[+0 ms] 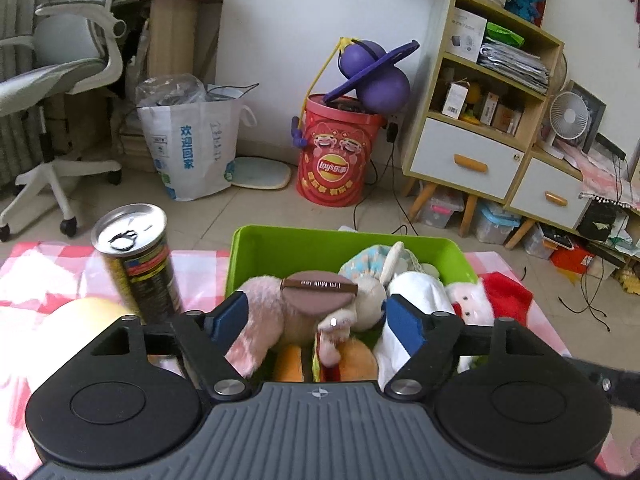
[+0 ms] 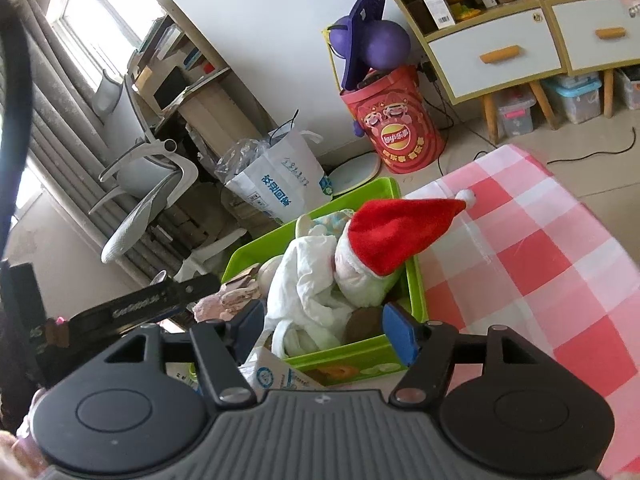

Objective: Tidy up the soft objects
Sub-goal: 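Withdraw both open tools toward the white foam block and green towel, then grasp the white foam block with the left tool while the right grasps the green towel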

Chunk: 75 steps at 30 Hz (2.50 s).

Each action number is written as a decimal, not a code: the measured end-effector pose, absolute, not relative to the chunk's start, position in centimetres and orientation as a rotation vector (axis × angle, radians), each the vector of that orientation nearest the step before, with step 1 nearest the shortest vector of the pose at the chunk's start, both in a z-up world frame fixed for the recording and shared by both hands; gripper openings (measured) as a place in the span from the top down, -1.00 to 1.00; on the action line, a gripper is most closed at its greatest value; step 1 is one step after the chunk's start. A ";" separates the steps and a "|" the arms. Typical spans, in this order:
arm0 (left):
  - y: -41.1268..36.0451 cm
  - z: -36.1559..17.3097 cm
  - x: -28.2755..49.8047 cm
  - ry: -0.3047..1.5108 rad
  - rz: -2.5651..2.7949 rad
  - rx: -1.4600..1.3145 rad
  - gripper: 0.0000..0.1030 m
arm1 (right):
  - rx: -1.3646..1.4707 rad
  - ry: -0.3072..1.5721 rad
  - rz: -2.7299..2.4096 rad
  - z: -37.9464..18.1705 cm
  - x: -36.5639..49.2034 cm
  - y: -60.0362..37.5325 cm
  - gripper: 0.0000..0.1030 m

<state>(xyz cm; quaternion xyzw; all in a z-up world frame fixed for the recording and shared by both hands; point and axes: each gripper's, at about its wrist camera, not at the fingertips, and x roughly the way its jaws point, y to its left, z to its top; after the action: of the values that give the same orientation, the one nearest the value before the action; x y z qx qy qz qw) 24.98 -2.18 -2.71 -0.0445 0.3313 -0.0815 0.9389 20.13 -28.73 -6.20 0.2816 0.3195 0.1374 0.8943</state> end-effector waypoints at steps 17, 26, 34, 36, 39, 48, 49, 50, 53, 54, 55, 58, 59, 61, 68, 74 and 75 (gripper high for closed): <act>1.7 0.3 15.4 0.692 -0.124 -0.087 -0.81 | 0.489 0.663 0.226 -0.5 14.0 -28.4 -0.03; 3.4 0.0 10.6 0.718 -0.082 -0.055 -0.89 | 0.390 0.678 0.210 0.4 10.0 -27.8 -0.18; 4.1 -2.1 7.5 0.778 -0.062 -0.030 -0.90 | 0.304 0.738 0.190 -1.7 7.4 -26.4 -0.33; 4.2 -2.8 7.2 0.787 -0.061 -0.014 -0.90 | 0.292 0.751 0.183 -2.6 7.0 -26.2 -0.34; 4.3 -4.0 6.5 0.785 -0.062 0.012 -0.90 | 0.251 0.769 0.182 -4.0 6.5 -26.0 -0.36; 5.1 -8.2 6.2 0.828 -0.095 0.108 -0.90 | 0.065 0.902 0.203 -8.3 5.7 -24.1 -0.36; 5.1 -8.6 6.2 0.832 -0.100 0.116 -0.90 | 0.065 0.918 0.203 -8.7 5.7 -24.1 -0.36; 5.2 -9.0 6.1 0.833 -0.105 0.123 -0.90 | 0.063 0.932 0.201 -9.2 5.6 -24.1 -0.37; 5.2 -10.1 6.2 0.836 -0.121 0.155 -0.90 | 0.037 0.965 0.187 -10.5 5.5 -24.2 -0.37; 5.2 -10.4 6.2 0.836 -0.127 0.164 -0.90 | 0.028 0.973 0.183 -10.9 5.5 -24.2 -0.37; 5.2 -10.8 6.2 0.837 -0.133 0.172 -0.90 | 0.019 0.982 0.179 -11.2 5.6 -24.3 -0.37; 5.3 -12.1 6.4 0.855 -0.140 0.186 -0.90 | -0.004 1.011 0.163 -12.4 5.7 -24.5 -0.37; 5.3 -12.5 6.5 0.863 -0.143 0.188 -0.90 | -0.008 1.019 0.159 -12.6 5.7 -24.5 -0.37; 5.5 -12.8 6.5 0.845 -0.153 0.172 -0.90 | -0.014 1.017 0.153 -13.1 5.8 -24.6 -0.46; 6.2 -13.4 7.5 0.802 -0.178 0.118 -0.91 | -0.014 0.951 0.148 -13.8 6.5 -24.6 -0.61; 5.9 -13.5 9.0 0.766 -0.167 0.132 -0.91 | -0.006 0.894 0.143 -14.1 8.1 -24.7 -0.61; 5.7 -13.5 9.3 0.757 -0.163 0.140 -0.91 | -0.005 0.893 0.140 -14.1 8.3 -24.7 -0.61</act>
<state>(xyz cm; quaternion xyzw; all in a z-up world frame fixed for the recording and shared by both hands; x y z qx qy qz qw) 9.27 5.73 -13.54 0.0682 0.3688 -0.0795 0.9236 8.34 -24.70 -14.11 -0.0024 0.4315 0.0675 0.8996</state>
